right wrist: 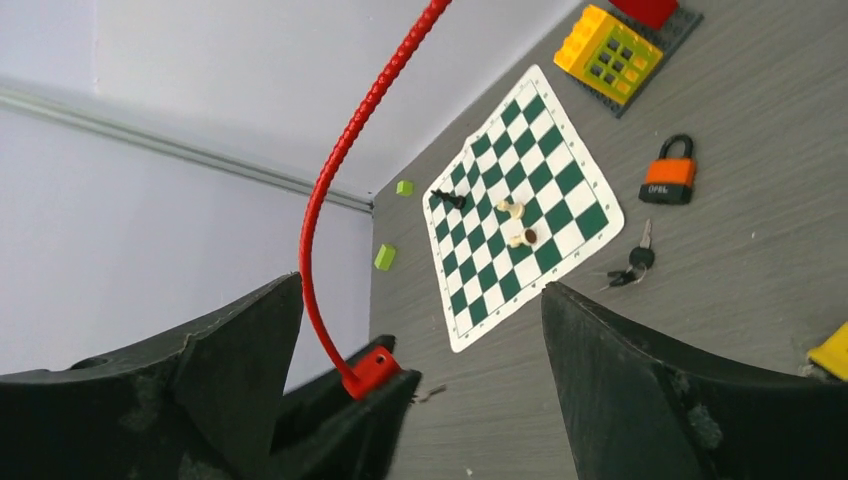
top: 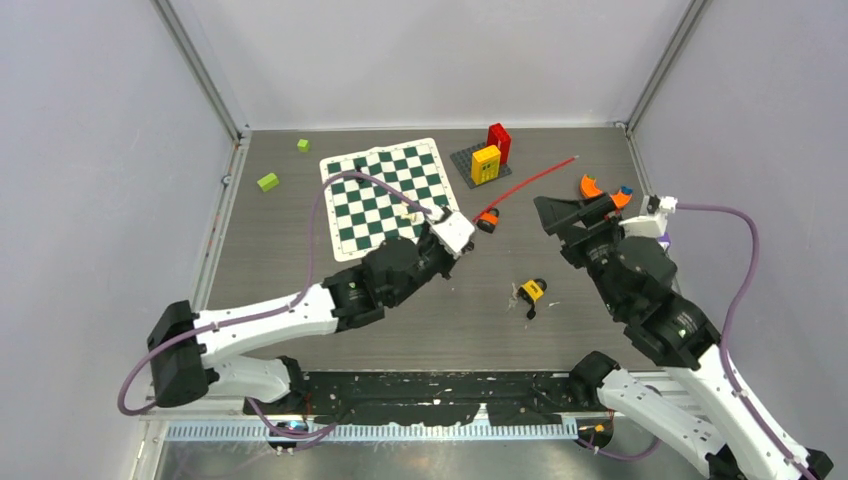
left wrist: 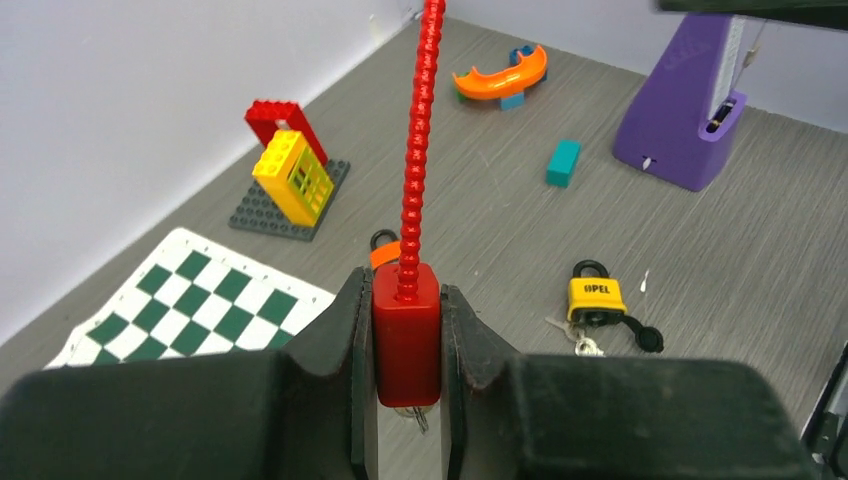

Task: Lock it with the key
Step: Lock the lock.

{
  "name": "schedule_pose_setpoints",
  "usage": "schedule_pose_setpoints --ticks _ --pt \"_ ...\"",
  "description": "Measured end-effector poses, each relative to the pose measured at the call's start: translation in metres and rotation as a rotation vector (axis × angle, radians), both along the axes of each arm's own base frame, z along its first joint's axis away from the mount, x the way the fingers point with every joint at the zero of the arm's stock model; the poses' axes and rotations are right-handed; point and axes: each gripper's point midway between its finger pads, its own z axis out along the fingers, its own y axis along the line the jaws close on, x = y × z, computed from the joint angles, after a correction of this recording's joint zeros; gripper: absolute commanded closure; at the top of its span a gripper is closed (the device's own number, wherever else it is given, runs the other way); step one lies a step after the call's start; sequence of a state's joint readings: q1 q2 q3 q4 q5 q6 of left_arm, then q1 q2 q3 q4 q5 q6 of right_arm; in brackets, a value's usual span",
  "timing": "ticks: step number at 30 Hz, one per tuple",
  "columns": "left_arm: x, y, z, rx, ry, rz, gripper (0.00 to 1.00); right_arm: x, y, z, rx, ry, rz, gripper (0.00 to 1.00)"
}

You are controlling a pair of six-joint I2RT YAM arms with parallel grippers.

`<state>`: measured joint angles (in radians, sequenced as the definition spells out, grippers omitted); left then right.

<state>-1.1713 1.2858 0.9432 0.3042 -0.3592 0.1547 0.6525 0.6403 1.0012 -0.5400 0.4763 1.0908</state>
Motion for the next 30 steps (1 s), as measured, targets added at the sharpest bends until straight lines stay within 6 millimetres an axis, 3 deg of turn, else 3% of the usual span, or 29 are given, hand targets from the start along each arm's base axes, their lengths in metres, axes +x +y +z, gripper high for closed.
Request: schedule_pose_setpoints --ticks 3,9,19,22,26,30 --pt "0.008 0.019 0.001 -0.022 0.073 0.013 1.00 -0.008 -0.007 0.006 -0.054 -0.096 0.022 0.05" --pt "0.006 0.052 0.002 -0.032 0.197 -0.006 1.00 -0.029 -0.015 0.058 -0.234 -0.336 0.099 0.05" --pt "-0.039 0.081 0.010 0.070 0.329 -0.206 1.00 -0.065 0.032 0.112 -0.505 -0.646 0.450 0.04" --pt "-0.054 0.094 0.002 0.131 0.342 -0.250 1.00 -0.070 0.051 0.109 -0.592 -0.679 0.583 0.02" --pt "-0.069 0.111 -0.009 0.215 0.358 -0.289 1.00 -0.081 0.069 0.088 -0.693 -0.696 0.763 0.21" --pt "-0.079 0.124 -0.016 0.290 0.380 -0.325 1.00 -0.094 0.076 0.059 -0.773 -0.678 0.915 0.33"
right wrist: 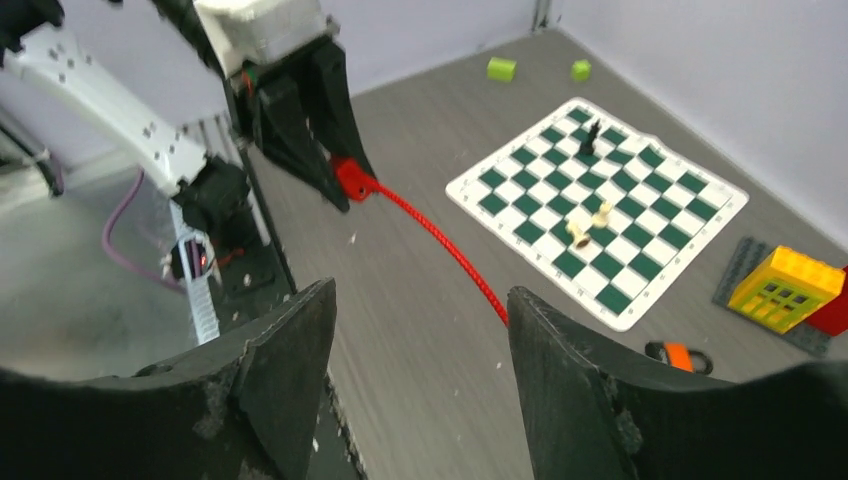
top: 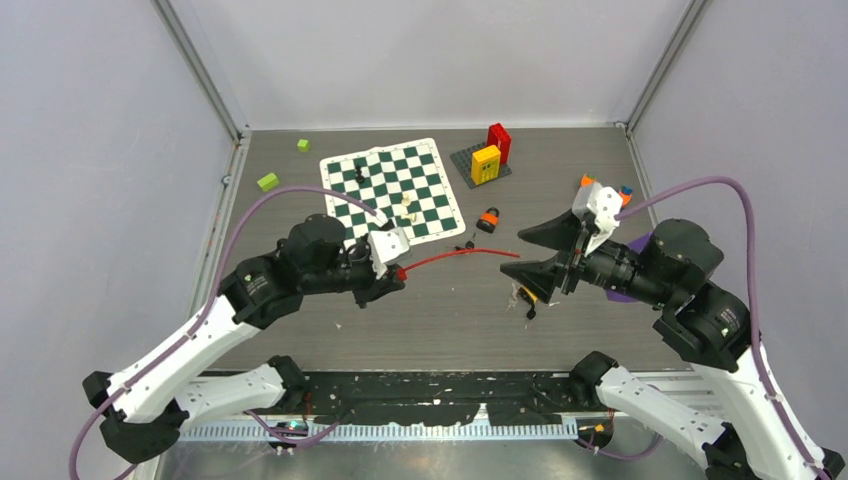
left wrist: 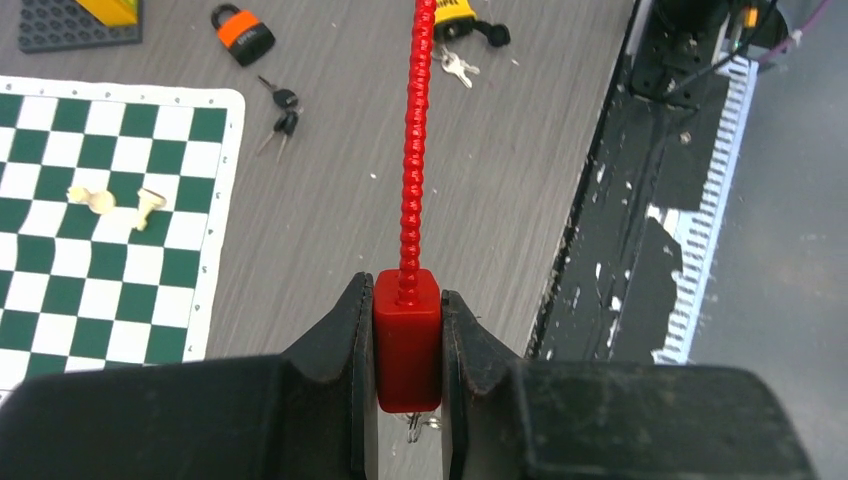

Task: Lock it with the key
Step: Lock the lock.

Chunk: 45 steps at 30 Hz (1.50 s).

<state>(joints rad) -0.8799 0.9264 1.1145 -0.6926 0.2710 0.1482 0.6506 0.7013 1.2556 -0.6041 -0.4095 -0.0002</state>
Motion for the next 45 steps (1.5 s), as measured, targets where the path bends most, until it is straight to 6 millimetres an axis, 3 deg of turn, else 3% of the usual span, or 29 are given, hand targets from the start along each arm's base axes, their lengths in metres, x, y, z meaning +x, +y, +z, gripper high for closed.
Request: schedule_pose_setpoints --ticks 3,10,12,14,17,21,23,30,39,45 --pt "-0.006 0.007 -0.002 0.034 0.010 -0.027 1.00 -0.006 0.001 -0.018 -0.072 0.020 0.048 0.33" --pt "-0.011 0.018 -0.004 0.055 0.035 -0.064 1.00 -0.004 0.004 -0.063 -0.194 0.103 0.081 0.20" --pt "-0.011 0.020 -0.002 0.047 0.034 -0.073 1.00 -0.001 0.006 -0.072 -0.221 0.131 0.084 0.25" --pt "-0.014 0.022 0.002 0.027 0.031 -0.079 1.00 0.002 0.008 -0.081 -0.243 0.157 0.088 0.38" --pt "-0.018 0.026 0.012 -0.014 0.020 -0.090 1.00 0.004 0.012 -0.090 -0.263 0.188 0.100 0.40" --pt "-0.025 0.028 0.023 -0.060 0.005 -0.112 1.00 0.005 0.015 -0.095 -0.271 0.210 0.112 0.40" --pt "-0.028 0.028 0.026 -0.075 0.005 -0.124 1.00 0.005 0.015 -0.096 -0.273 0.212 0.113 0.47" --pt "-0.031 0.026 0.029 -0.099 0.014 -0.149 1.00 0.006 0.016 -0.095 -0.262 0.228 0.099 0.93" --pt "-0.033 0.018 0.031 -0.150 0.044 -0.166 1.00 0.008 0.026 -0.081 -0.151 0.230 0.100 0.95" --pt "-0.039 -0.007 0.033 -0.302 0.150 -0.220 1.00 0.015 0.047 -0.064 0.072 0.237 0.113 0.95"
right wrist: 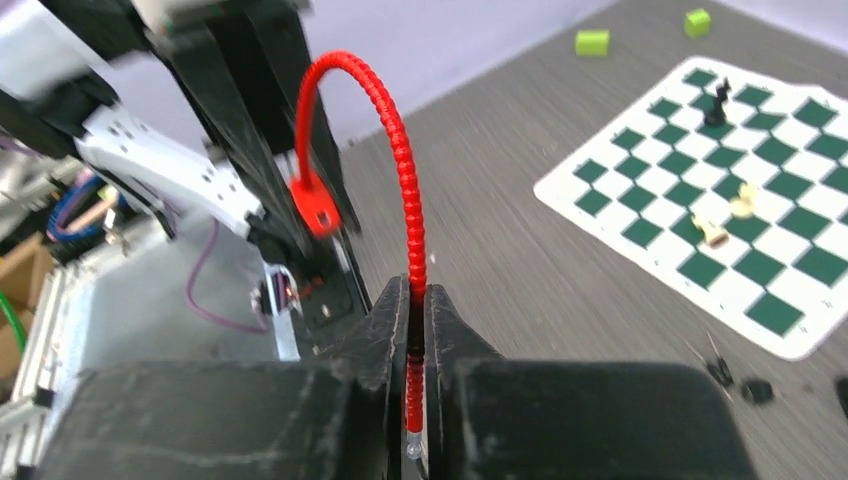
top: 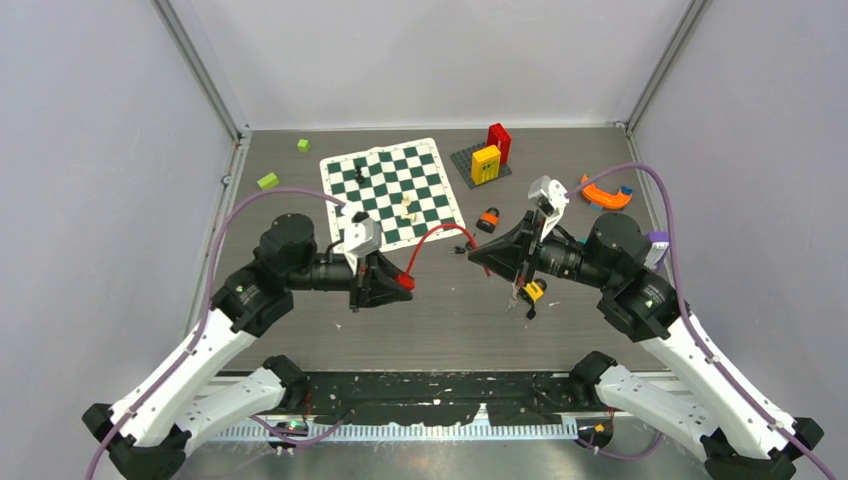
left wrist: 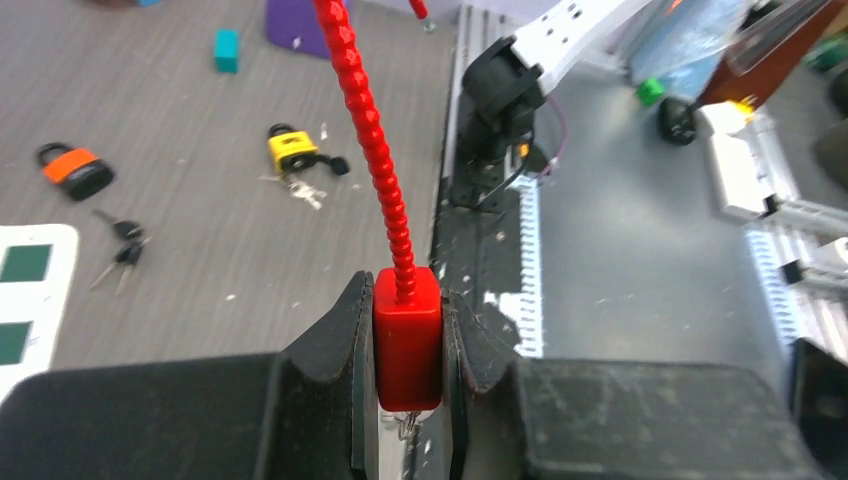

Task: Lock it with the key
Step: Lock the lock.

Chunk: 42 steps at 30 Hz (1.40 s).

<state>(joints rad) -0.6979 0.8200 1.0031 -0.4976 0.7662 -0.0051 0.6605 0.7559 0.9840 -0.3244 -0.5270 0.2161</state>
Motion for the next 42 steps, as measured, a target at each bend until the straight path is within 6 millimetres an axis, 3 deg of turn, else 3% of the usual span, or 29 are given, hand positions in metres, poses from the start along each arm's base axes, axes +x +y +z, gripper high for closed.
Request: schedule_pose_setpoints --ticks 4,8,18,30,42 --pt "-0.001 -0.021 0.003 -0.131 0.120 -0.038 1.00 0.003 0.013 0.027 0.143 -0.026 0.010 0.95" --pt "-0.002 -0.032 0.019 -0.267 0.190 -0.068 1.00 -0.003 0.023 0.054 0.270 -0.074 0.045 0.95" --pt "-0.011 -0.031 0.076 -0.494 0.137 -0.109 1.00 -0.037 0.049 0.109 0.514 -0.162 0.171 0.95" --pt "-0.013 -0.030 0.092 -0.565 0.155 -0.119 1.00 -0.033 0.075 0.118 0.584 -0.177 0.162 0.95" --pt "-0.015 -0.036 0.064 -0.459 0.121 -0.169 1.00 -0.029 0.079 0.119 0.593 -0.178 0.147 0.95"
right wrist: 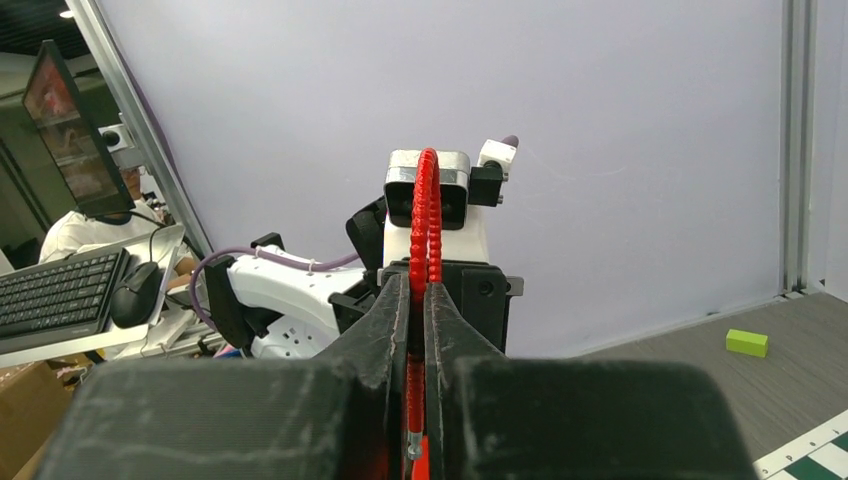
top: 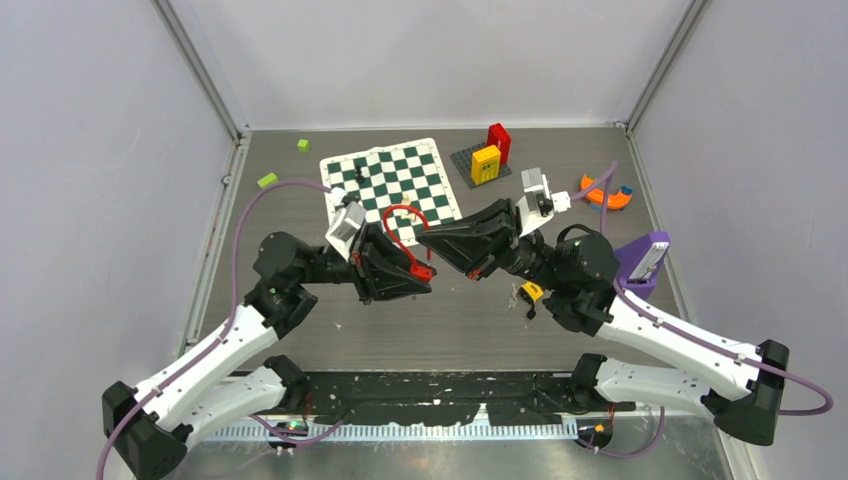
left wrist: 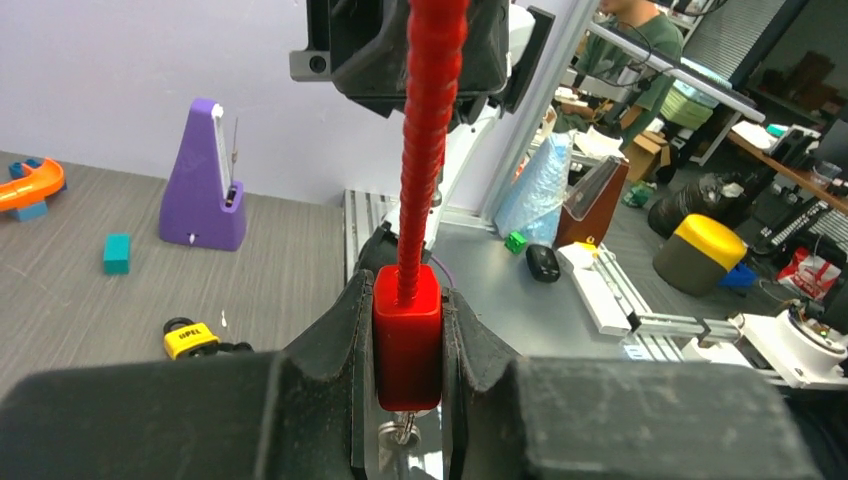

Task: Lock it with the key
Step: Lock the lock.

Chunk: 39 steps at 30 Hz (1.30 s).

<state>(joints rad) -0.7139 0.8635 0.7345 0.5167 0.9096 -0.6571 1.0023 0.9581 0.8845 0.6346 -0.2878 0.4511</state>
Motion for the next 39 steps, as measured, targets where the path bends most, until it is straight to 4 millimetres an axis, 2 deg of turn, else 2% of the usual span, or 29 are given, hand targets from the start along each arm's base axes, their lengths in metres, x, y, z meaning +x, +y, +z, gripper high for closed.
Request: schedule_pose_setpoints --ticks 6,16,22,39 --pt "-0.002 0.000 -0.003 0.003 -0.071 -0.012 1.00 -0.002 -0.001 0.002 0.019 -0.020 0.005 0.95" --pt "-0.007 0.002 -0.001 -0.042 -0.185 -0.034 1.00 -0.010 0.001 -0.010 0.054 -0.073 0.044 0.95" --pt "-0.008 0.002 -0.001 -0.058 -0.207 -0.033 1.00 -0.012 0.002 -0.014 0.066 -0.085 0.057 0.95" --pt "-0.003 0.005 0.012 -0.128 -0.210 0.029 1.00 -0.015 -0.001 -0.010 0.097 -0.102 0.059 0.95"
